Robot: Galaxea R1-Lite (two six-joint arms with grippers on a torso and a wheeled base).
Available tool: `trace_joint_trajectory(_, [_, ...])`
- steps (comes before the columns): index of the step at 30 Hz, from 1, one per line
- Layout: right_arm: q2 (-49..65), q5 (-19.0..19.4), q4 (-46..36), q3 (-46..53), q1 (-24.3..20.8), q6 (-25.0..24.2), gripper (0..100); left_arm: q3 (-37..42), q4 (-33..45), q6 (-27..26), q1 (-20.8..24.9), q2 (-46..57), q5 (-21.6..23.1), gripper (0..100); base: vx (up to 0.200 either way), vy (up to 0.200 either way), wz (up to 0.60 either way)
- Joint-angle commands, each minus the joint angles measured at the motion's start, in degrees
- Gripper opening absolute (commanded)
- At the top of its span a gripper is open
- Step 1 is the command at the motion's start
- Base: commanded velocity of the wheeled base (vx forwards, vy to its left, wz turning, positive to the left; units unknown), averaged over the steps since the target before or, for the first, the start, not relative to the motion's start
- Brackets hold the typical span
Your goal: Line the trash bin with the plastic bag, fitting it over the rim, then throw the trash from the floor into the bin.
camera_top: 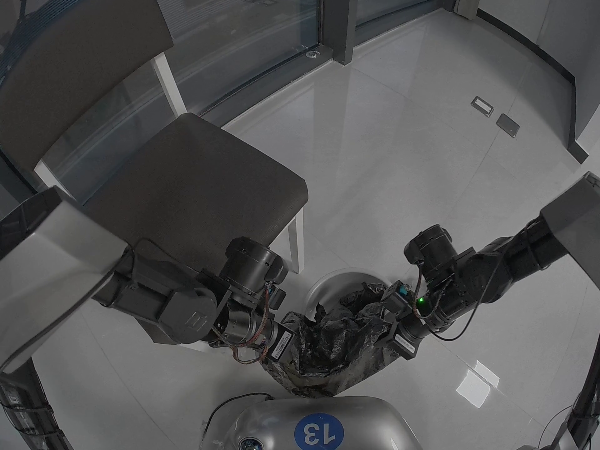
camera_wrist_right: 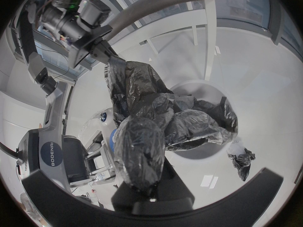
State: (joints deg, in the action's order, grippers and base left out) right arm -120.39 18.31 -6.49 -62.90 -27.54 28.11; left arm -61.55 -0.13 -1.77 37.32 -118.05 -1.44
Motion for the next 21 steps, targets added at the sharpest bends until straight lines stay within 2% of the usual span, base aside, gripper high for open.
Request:
trace_joint_trajectory(1, [-6.2, 0.1, 0.1, -3.5, -0.5, 0.0, 0, -0.1, 0.0, 0.0, 0.0, -0.1, -0.1, 0, 0.0, 0.0, 0.0])
trace_joint_trajectory(6, [-7.8, 0.7, 0.1, -4.6, 0.0, 0.0, 0, -0.6, 0.0, 0.0, 0.0, -1.0, -0.1, 0, 0.0, 0.0, 0.0])
trace_joint_trajectory(10, [-8.5, 1.7, 0.2, -4.9, 2.2, -0.2, 0, -2.1, 0.0, 0.4, 0.0, -1.9, -0.1, 0, 0.0, 0.0, 0.0])
trace_joint_trajectory(21, [-9.3, 1.8, 0.1, -7.4, 13.1, -0.2, 0, -6.9, 0.0, 11.0, 0.0, -3.0, -1.2, 0, 0.0, 0.0, 0.0])
